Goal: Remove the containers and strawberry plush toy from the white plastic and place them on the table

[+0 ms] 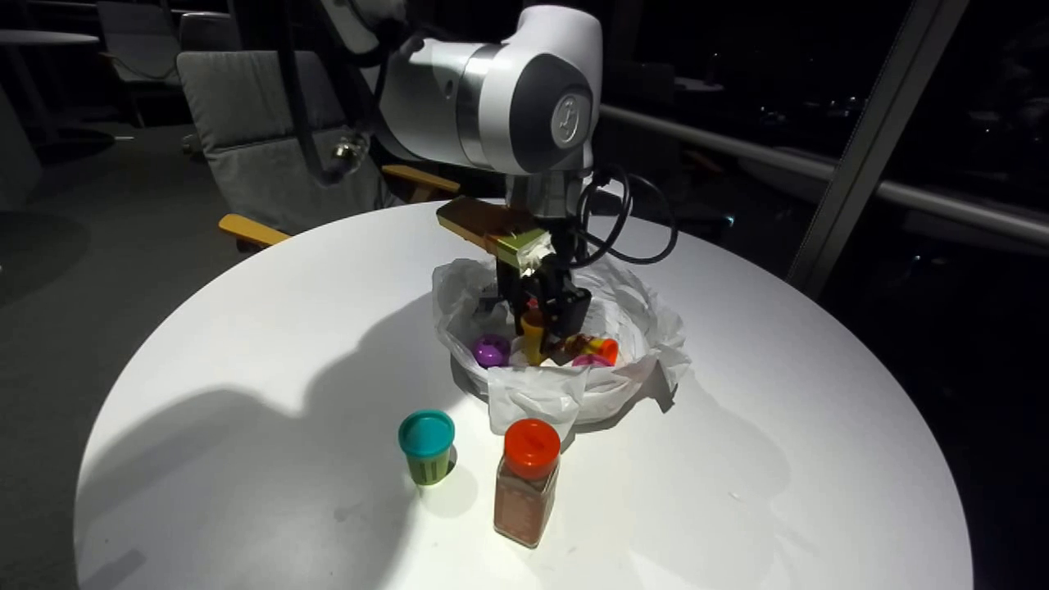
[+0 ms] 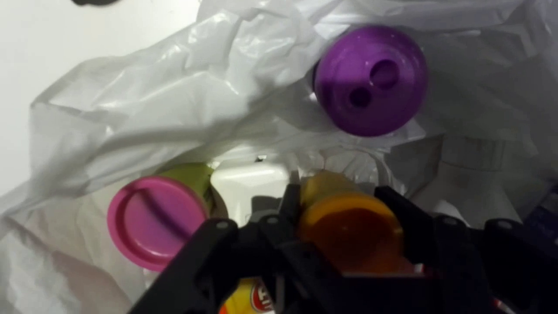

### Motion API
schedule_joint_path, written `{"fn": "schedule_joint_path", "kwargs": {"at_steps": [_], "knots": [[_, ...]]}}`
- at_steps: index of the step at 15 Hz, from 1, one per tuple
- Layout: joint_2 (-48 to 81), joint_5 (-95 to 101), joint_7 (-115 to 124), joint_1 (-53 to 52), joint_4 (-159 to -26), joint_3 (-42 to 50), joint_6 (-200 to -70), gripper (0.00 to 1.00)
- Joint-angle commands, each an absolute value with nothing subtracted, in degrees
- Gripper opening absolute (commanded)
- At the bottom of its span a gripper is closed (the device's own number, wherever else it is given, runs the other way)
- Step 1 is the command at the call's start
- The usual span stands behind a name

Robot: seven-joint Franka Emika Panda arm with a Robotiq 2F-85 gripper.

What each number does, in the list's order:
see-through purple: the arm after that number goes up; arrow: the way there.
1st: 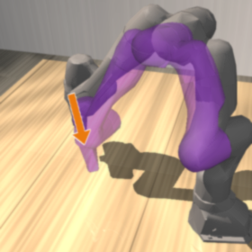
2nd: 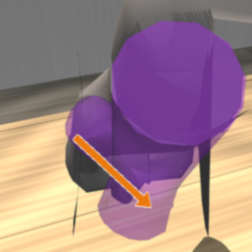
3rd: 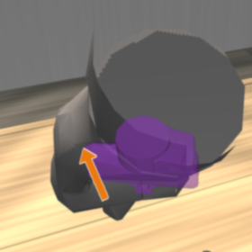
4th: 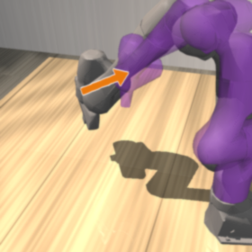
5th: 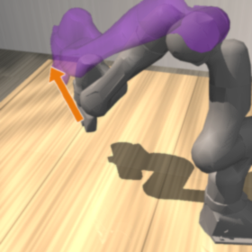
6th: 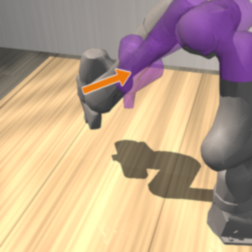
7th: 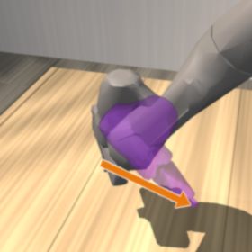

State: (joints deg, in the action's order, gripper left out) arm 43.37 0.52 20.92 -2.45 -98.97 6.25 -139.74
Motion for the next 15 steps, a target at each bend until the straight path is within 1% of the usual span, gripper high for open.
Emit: {"fn": "schedule_joint_path", "kwargs": {"at_steps": [1,4,9,12,15], "knots": [[34.2,0.5,22.4,-4.7,-106.2,6.9,-140.6,0.23],[26.2,2.1,23.6,-7.4,-113.2,6.7,-141.1,0.23],[15.0,3.0,22.7,-11.0,-127.7,2.5,-141.8,0.23],[14.8,7.1,22.3,-12.6,-131.9,0.5,-142.0,0.23],[17.7,16.4,25.6,-14.7,-133.4,1.8,-144.2,0.23]]}}
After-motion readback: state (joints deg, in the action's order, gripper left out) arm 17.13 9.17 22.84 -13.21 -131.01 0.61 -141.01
